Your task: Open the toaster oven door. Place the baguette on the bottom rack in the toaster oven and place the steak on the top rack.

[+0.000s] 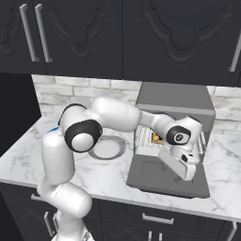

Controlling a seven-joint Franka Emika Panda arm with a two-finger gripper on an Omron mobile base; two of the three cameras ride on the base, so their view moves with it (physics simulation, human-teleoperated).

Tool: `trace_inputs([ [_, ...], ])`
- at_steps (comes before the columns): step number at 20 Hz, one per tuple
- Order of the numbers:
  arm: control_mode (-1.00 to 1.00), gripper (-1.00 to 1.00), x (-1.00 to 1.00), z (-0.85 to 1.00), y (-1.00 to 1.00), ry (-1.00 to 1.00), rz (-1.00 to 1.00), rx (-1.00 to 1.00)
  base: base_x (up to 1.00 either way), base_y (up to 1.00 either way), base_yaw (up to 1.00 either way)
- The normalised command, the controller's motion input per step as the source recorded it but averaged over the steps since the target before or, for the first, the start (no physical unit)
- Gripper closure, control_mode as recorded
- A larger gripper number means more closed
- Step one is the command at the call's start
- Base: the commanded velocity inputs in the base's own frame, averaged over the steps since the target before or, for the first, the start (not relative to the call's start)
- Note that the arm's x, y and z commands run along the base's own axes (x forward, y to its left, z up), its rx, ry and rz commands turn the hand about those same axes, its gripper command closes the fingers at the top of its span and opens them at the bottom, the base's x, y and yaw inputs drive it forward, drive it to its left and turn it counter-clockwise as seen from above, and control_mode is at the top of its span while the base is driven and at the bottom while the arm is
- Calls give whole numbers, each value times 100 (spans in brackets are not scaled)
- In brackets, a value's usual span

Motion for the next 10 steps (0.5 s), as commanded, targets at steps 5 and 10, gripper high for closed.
trace_inputs([
  [5, -100, -100, 37, -1, 4, 0, -6, 0, 0, 0, 0],
  [10, -100, -100, 34, -5, 1, 0, -6, 0, 0, 0, 0],
])
